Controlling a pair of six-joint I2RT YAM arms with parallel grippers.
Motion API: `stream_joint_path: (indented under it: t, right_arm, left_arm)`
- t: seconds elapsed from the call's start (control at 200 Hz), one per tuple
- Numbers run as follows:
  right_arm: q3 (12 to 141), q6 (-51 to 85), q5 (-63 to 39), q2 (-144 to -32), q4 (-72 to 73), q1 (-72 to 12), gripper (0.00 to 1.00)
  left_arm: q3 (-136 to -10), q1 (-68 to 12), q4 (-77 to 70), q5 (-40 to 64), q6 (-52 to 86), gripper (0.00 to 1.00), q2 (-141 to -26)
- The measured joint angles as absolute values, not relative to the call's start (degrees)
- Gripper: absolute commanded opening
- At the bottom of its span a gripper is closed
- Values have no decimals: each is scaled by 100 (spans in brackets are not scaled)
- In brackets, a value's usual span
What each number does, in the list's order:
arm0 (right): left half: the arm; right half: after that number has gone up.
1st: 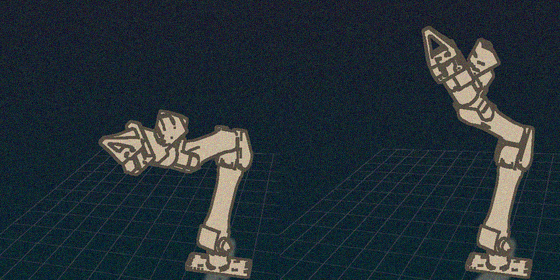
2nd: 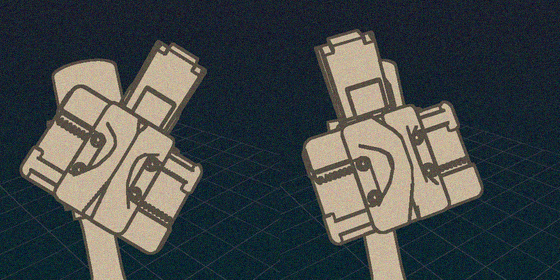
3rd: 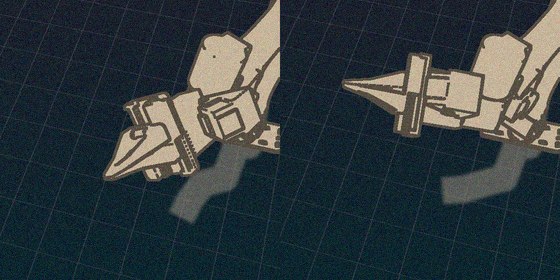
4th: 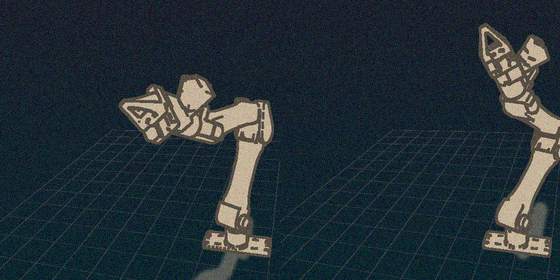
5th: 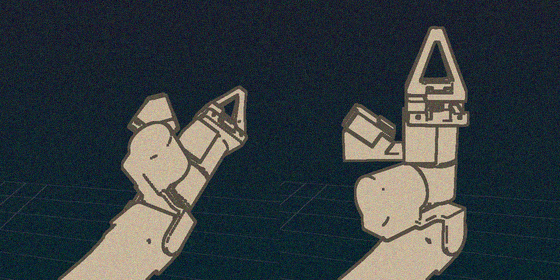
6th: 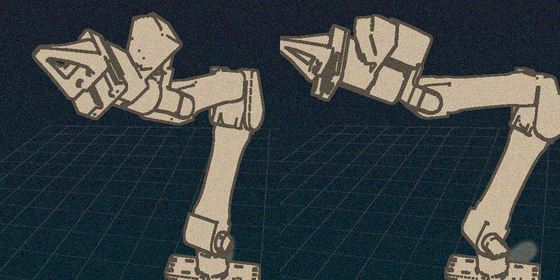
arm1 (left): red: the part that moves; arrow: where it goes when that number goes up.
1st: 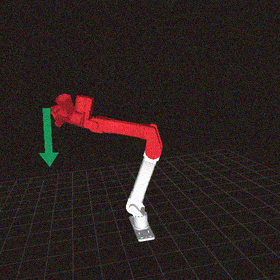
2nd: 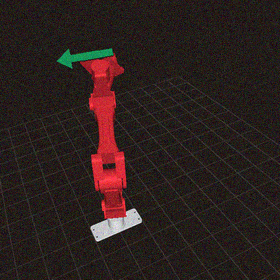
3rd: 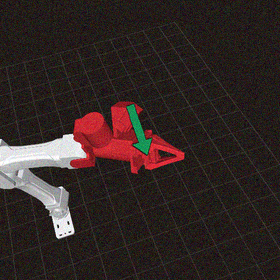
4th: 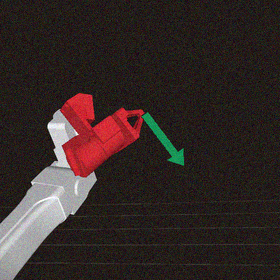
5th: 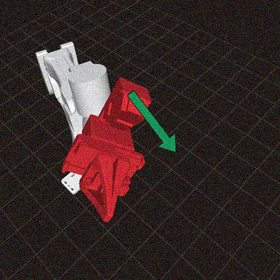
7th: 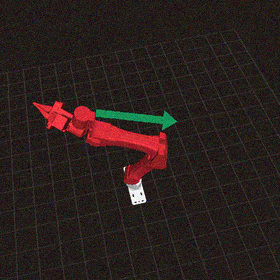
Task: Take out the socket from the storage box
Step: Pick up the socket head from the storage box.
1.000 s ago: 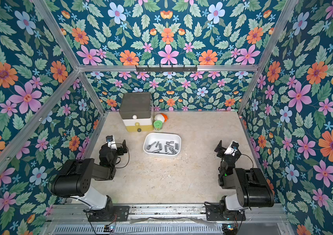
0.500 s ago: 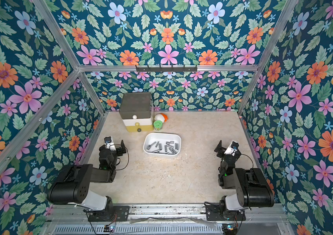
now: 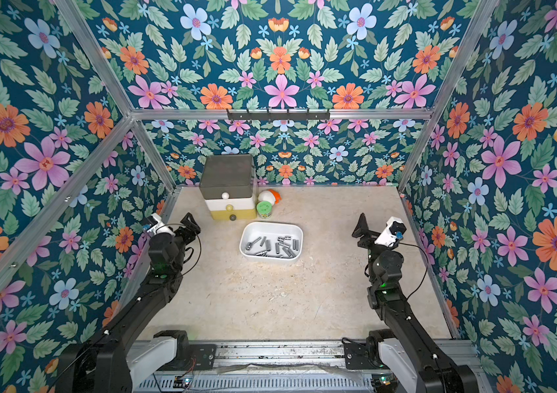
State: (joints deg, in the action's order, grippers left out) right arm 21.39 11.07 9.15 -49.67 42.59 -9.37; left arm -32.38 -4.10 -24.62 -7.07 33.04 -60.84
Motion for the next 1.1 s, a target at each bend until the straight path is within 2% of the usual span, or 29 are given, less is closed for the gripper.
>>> stream_joint_path:
  t: [0.055, 0.075, 0.105, 0.19, 0.295, 0.42, 0.605, 0.79, 0.915, 1.1]
  right_arm:
    - [2550, 1291, 462, -5011, 3758, -1007, 92]
    - [2696, 1365, 320, -5063, 3577, -1048, 84]
    - [3041, 1435, 82, -5238, 3256, -1203, 79]
    - [4021, 1389, -298, -5887, 2307, -1903, 81]
    - [5280, 993, -287, -6928, 1055, -2884, 80]
    - [6493, 622, -255, -8206, -189, -3406, 69]
    - [8103, 290, -414, -10230, -1632, -3625, 51]
    - [9494, -14, -436, -11596, -2670, -3730, 49]
    - [10151, -191, -443, -12221, -3133, -3758, 45]
    - [10866, -454, -421, -12921, -3795, -3800, 44]
  left_arm:
    - [-3894, -445, -1704, -191, 3350, 87, -6263]
    - [-4123, -464, -1431, -47, 3382, 87, -6340]
    - [-4394, -495, -1070, 106, 3389, 86, -6442]
    - [-4823, -534, -12, 480, 3277, 85, -6606]
    - [-4899, -569, 1208, 941, 3111, 85, -6567]
    - [-4862, -650, 2128, 1343, 2812, 85, -6224]
    - [-4501, -676, 2762, 1369, 2510, 82, -5669]
    - [-4346, -937, 2862, 1428, 2388, 80, -5417]
    - [-4287, -996, 2893, 1306, 2388, 80, -5354]
    - [-4261, -1074, 2884, 1308, 2370, 80, -5253]
